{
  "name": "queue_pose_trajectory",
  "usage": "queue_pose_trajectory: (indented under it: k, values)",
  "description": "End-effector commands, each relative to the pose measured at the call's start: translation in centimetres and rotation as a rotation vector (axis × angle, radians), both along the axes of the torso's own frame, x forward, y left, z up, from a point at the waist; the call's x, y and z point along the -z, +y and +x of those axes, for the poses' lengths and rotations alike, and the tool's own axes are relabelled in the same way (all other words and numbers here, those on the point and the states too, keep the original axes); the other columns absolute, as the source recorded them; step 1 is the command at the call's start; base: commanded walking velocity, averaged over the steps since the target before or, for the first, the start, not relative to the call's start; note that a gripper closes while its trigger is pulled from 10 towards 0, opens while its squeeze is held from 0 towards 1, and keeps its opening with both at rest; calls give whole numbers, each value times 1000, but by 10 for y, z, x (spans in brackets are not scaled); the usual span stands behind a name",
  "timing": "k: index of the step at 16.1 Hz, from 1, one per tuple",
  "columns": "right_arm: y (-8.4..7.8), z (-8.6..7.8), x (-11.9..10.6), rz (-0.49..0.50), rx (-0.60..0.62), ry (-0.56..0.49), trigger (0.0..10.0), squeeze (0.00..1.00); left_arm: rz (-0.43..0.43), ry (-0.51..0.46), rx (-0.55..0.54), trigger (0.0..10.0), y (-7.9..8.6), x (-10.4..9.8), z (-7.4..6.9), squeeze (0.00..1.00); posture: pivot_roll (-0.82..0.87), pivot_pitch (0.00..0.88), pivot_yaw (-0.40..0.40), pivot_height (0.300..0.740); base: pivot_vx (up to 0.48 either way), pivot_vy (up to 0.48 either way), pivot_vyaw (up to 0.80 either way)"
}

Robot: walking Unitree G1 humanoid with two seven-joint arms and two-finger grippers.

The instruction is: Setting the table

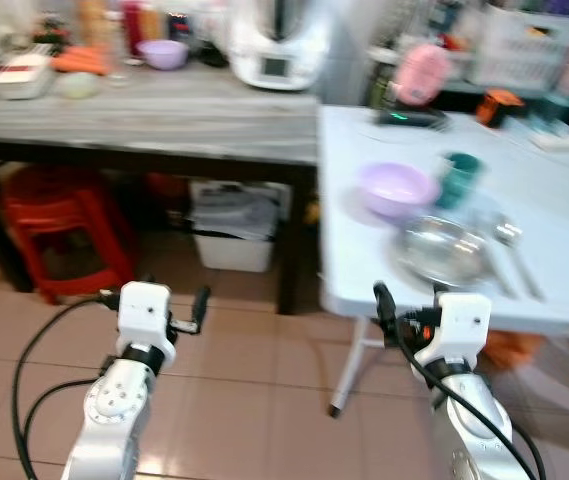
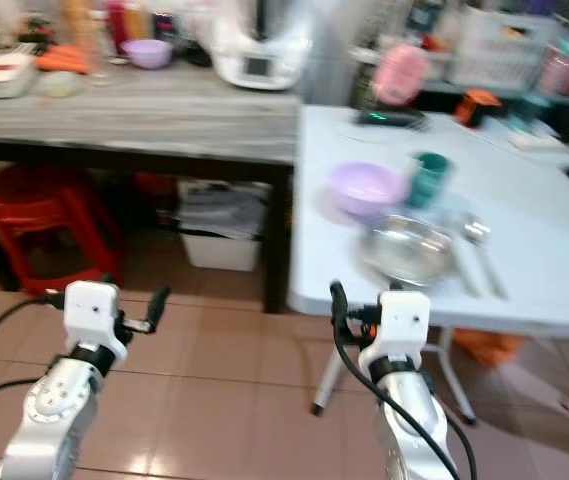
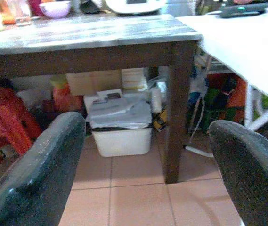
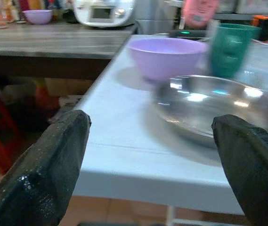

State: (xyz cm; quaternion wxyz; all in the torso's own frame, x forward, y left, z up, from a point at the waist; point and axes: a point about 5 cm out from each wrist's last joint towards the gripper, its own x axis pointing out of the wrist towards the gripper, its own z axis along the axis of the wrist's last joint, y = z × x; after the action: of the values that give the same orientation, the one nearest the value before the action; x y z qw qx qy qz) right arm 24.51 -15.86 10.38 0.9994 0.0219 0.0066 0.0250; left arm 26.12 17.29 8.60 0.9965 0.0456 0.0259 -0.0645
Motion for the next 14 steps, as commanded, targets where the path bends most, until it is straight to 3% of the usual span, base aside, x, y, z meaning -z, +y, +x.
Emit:
queue_pose_trajectory:
  k: [1, 6, 14]
  values:
    - [-6, 0, -1, -8, 9, 1, 10000, 0, -7, -7, 17, 10000, -7, -2, 1, 0, 17, 0, -7, 740, 0, -480, 0]
    - [-4, 1, -1, -14, 1, 0, 10000, 0, -8, -5, 18, 10000, -8, -1, 2, 0, 17, 0, -11, 740, 0, -423, 0]
    - [-5, -1, -1, -22, 1, 1, 10000, 0, -77, -18, 83, 10000, -17, -3, -1, 0, 10, 0, -13, 740, 0, 0, 0]
